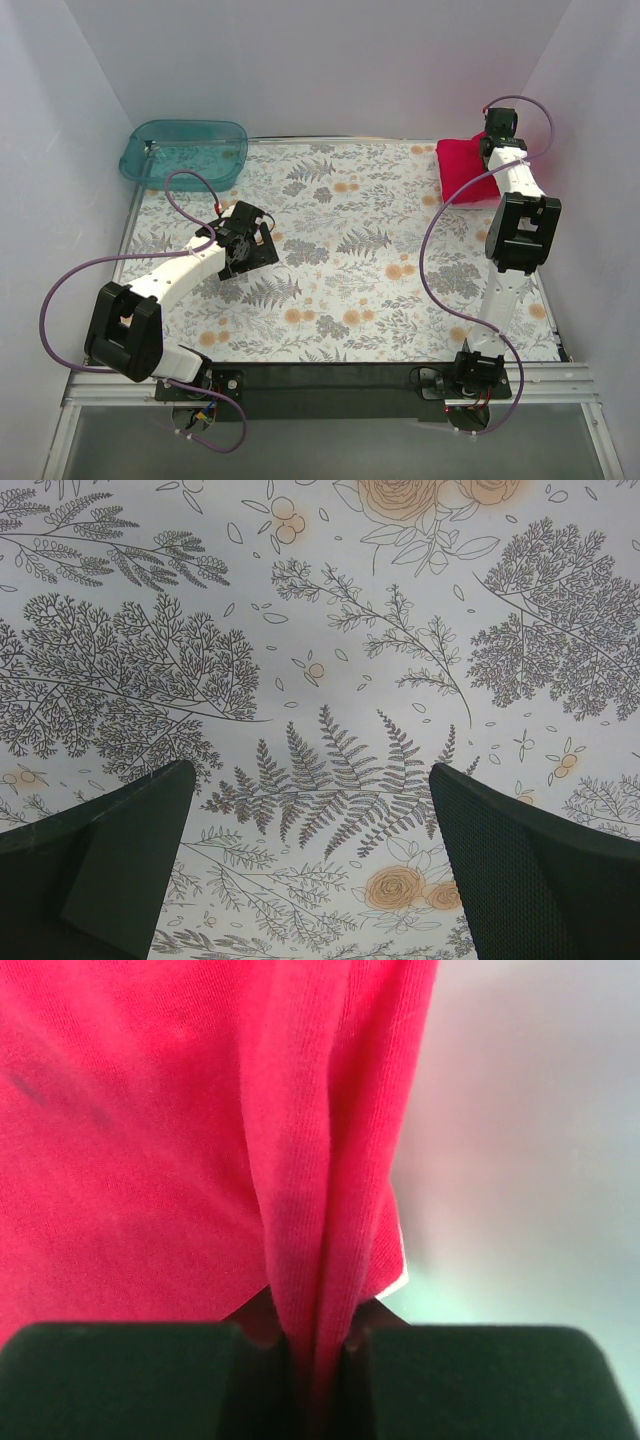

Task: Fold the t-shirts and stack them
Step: Neatly place the folded tshirt to the corner

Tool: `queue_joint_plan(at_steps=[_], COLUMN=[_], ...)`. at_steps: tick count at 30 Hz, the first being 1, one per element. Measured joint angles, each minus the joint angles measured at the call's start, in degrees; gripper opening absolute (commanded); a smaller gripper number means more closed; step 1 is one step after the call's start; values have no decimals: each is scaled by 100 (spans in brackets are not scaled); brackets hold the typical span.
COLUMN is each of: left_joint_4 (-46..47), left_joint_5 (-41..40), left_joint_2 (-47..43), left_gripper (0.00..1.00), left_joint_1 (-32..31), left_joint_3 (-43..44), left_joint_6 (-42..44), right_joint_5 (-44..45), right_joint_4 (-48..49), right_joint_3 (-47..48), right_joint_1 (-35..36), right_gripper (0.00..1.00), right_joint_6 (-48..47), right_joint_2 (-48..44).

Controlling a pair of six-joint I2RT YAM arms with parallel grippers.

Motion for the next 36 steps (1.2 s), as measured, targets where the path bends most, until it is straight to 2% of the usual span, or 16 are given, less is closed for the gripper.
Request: queue_joint_plan(at_steps=[5,6,9,12,20,28,33,36], left_joint_4=[-4,-9,-24,-24,-17,0,-17,-74], left_joint_5=[-2,-2,-4,-7,-7,-7,-20,-94], left_joint_2=[0,0,0,0,-7,-262,-483,-634], left_gripper=[98,98,98,98,98,98,98,98], left_joint_1=[0,0,0,0,0,0,0,0], left_joint_3=[0,0,0,0,0,0,22,120], left_joint_6=[0,0,0,0,2,44,57,66], right_joint_5=[247,321,658,1005,1722,2273,2140,1786], right_joint_4=[101,109,109,111,151,192,184,61], right_joint_3=[0,0,0,0,-116,-756,-1281,-1508], right_joint_1=[0,-2,-2,-4,0,0,17,39], right_gripper=[25,32,41,47,52,55,56,63], right_joint_6=[0,-2,20,46,179,188,313,490], right_joint_2=[114,166,317,378,214,-852,-1722,-2345])
